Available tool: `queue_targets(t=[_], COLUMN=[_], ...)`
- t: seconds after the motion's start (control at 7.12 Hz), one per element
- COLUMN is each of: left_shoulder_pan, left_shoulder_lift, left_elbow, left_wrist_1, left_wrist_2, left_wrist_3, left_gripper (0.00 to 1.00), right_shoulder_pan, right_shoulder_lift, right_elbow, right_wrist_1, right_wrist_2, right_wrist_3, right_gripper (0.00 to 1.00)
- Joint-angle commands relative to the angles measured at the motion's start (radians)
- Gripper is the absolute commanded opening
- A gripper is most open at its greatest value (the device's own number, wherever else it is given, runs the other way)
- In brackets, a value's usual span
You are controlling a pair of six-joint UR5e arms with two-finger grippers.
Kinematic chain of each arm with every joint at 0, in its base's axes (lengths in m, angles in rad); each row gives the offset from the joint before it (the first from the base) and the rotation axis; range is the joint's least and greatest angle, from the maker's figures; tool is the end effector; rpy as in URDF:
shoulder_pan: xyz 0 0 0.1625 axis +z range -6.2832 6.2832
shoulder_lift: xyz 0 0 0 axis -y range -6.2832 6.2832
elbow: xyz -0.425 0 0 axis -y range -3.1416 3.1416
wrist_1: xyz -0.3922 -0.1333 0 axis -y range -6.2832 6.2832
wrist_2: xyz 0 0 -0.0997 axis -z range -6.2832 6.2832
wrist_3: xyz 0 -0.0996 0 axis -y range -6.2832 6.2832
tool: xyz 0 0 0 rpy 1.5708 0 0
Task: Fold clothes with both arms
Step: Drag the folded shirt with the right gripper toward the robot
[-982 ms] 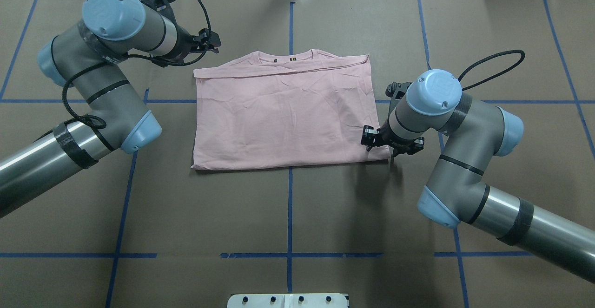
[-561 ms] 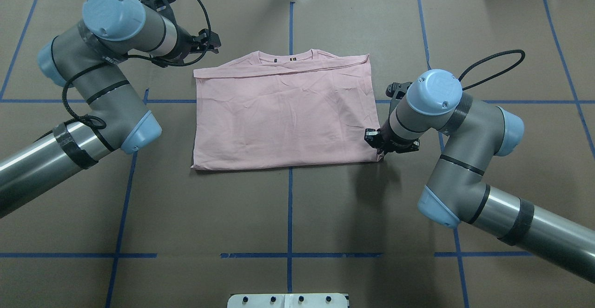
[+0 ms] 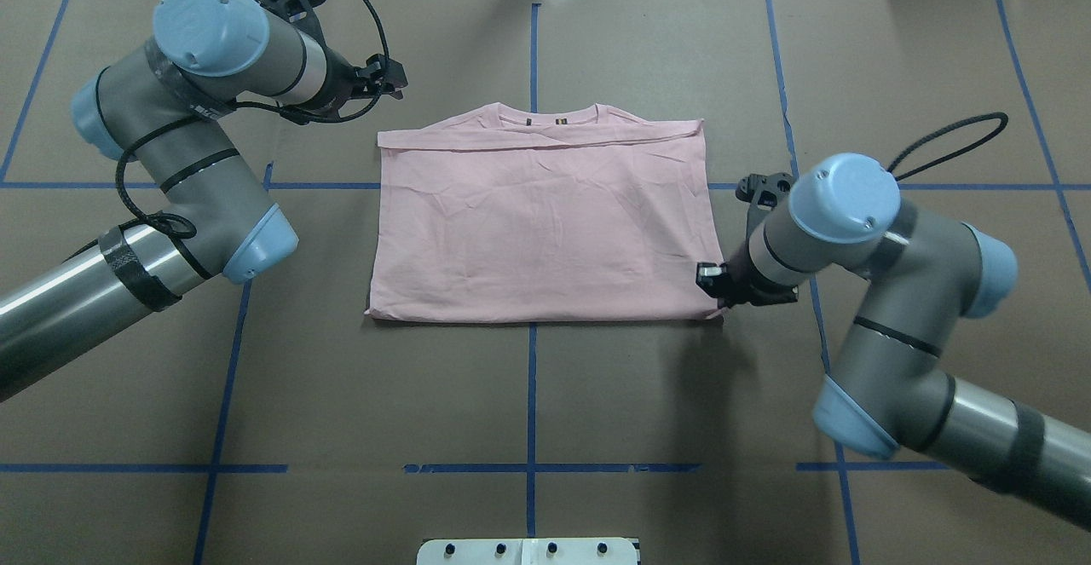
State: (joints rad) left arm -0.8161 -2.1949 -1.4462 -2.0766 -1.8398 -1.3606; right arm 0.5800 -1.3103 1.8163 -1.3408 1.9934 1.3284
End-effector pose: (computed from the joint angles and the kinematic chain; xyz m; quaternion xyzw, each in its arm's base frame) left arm 0.4203 -0.6029 0.2868 0.1320 0.4736 -0.1974 0.8481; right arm -0.4407 -0.3992 0.3835 -0.0388 -0.4006 0.0789 0.9120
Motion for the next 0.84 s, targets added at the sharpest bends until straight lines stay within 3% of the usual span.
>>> queue_targets(t=[0.0, 0.28, 0.56, 0.7], left_shoulder_pan=[0.000, 0.003, 0.018, 0.055], left_shoulder_lift=[0.001, 0.001, 0.001, 0.009], left_elbow=[-0.014, -0.025, -0.037, -0.095], left_wrist_1=[0.001, 0.003, 0.004, 0.085], left_wrist_2=[0.002, 0.002, -0.001, -0.004], left_wrist_3=[0.000, 0.000, -0.002, -0.032], left_gripper=[1.00, 1.00, 1.00, 1.00], right_shoulder_pan=[-0.153, -0.302, -0.342, -0.332], right_shoulder_lift=[-0.192, -0.303, -0.296, -0.270], right_elbow=[0.195, 0.302, 0.317, 0.349], right_wrist_1=[0.000, 0.000, 0.012, 0.012], right_wrist_2=[0.001, 0.045, 0.056, 0.050], right_wrist_3=[0.008, 0.038, 0.133, 0.188], right_gripper=[0.00, 0.00, 1.00, 1.00])
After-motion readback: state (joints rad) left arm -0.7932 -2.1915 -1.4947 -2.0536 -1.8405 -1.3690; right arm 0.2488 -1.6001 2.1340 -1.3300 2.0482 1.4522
